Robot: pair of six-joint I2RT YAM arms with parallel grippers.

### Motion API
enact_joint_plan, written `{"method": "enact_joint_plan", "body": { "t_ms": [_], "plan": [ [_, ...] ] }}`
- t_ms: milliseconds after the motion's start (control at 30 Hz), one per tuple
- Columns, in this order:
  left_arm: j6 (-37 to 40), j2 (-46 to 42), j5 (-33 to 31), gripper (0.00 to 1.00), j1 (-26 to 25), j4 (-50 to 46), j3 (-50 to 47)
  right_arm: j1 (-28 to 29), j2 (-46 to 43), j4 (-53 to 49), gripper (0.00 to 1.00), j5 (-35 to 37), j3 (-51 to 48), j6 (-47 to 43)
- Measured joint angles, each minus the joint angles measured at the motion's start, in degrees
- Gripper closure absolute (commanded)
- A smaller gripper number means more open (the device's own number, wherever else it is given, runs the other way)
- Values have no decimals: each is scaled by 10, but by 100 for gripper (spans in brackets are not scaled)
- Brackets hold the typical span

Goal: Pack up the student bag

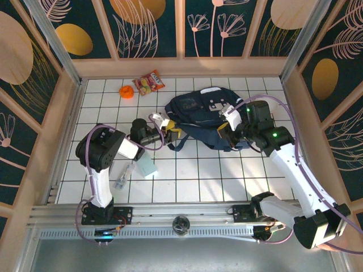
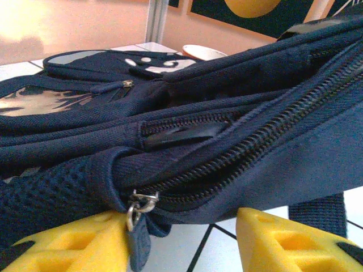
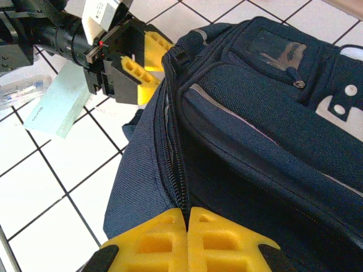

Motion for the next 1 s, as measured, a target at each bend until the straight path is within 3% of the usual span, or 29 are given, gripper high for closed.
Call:
{"method": "enact_joint_plan", "body": {
  "t_ms": [167, 367, 700, 1000],
  "plan": [
    [4, 10, 0, 73, 0, -5, 5, 0, 0, 0, 100, 0, 0, 0],
    [9, 10, 2, 100, 0, -13, 5, 0, -3, 0, 100, 2, -8, 1],
    [10, -3, 3, 100, 0, -19, -17, 0, -4, 28, 100, 22, -29, 38],
    [15, -77, 28, 100, -17, -78, -38, 17, -25, 118, 100, 57, -98, 131]
  ]
}}
